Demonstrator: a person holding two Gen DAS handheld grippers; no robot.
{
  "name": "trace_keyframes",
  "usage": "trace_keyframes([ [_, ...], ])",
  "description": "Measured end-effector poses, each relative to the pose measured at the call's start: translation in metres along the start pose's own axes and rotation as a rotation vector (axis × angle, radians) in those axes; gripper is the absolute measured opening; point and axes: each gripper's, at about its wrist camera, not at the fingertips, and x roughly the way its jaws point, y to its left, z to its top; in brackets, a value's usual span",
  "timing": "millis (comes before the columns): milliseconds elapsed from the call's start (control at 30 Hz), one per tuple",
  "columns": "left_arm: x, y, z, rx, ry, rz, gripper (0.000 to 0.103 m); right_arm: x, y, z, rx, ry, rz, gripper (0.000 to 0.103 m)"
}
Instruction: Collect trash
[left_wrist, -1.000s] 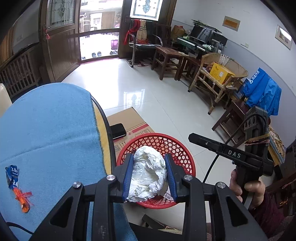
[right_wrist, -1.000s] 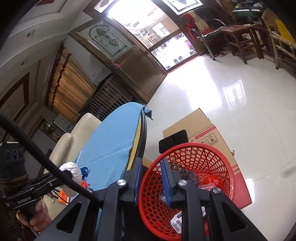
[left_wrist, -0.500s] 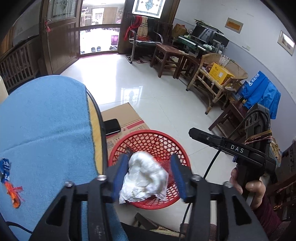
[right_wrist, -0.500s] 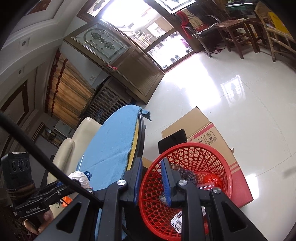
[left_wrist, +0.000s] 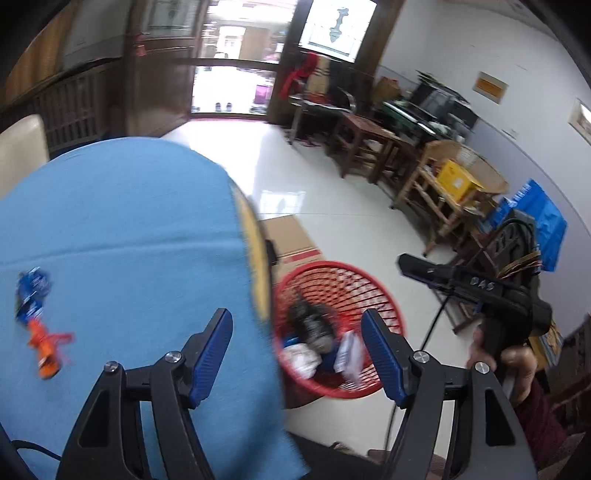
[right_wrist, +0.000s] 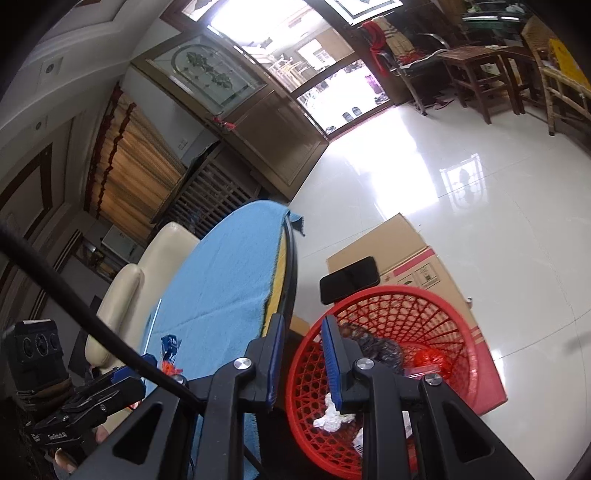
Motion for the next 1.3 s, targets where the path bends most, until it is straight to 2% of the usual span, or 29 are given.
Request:
trace_keyframes([
  [233,-0.055,0.111,-0.05,-0.189,-0.057,0.258,0.073,0.046,0.049,-0.017,-0.082,0.114,0.046,0.027],
  [267,-0.062,0.124,-0.056,-0.213,-0.061,0.287,0.073,0.053,0.058,-0.018,-0.095,0.129,0.052,0.037],
  [300,-0.068,0.14,-0.063,-0.242,-0.067,0.322,0.073,0.062,0.072,-0.02,-0.117,0.146,0.058,0.059],
  [333,-0.076,0.157,-0.07,-0.273,-0.075,0.361,0.073,0.07,0.083,-0.023,-0.138,0.148,0.065,0.069],
  [367,-0.082,0.172,-0.077,-0.299,-0.081,0.392,0.073,0.076,0.097,-0.025,-0.169,0.141,0.077,0.071],
  [467,-0.1,0.214,-0.093,-0.374,-0.095,0.466,0.073,0.11,0.146,-0.036,-0.289,0.178,0.095,0.07],
  [667,-0.125,0.272,-0.102,-0.445,-0.118,0.551,0.073,0.2,0.251,-0.077,-0.512,0.339,0.147,0.048],
  [833,-0.134,0.299,-0.104,-0.479,-0.136,0.558,0.073,0.272,0.308,-0.116,-0.586,0.475,0.168,0.048],
  [1033,-0.129,0.321,-0.105,-0.476,-0.124,0.545,0.073,0.33,0.343,-0.158,-0.69,0.55,0.119,0.048],
  [1067,-0.128,0.325,-0.103,-0.476,-0.12,0.54,0.073,0.335,0.347,-0.163,-0.71,0.556,0.101,0.046],
  [1100,-0.126,0.329,-0.1,-0.472,-0.117,0.534,0.073,0.342,0.35,-0.169,-0.729,0.565,0.086,0.035],
  [1167,-0.122,0.339,-0.091,-0.46,-0.11,0.533,0.073,0.348,0.353,-0.176,-0.747,0.572,0.081,0.028],
  [1233,-0.114,0.349,-0.082,-0.454,-0.095,0.529,0.073,0.344,0.355,-0.181,-0.793,0.546,0.071,0.027],
  [1300,-0.106,0.356,-0.071,-0.459,-0.082,0.511,0.073,0.334,0.345,-0.177,-0.776,0.527,0.074,0.026],
])
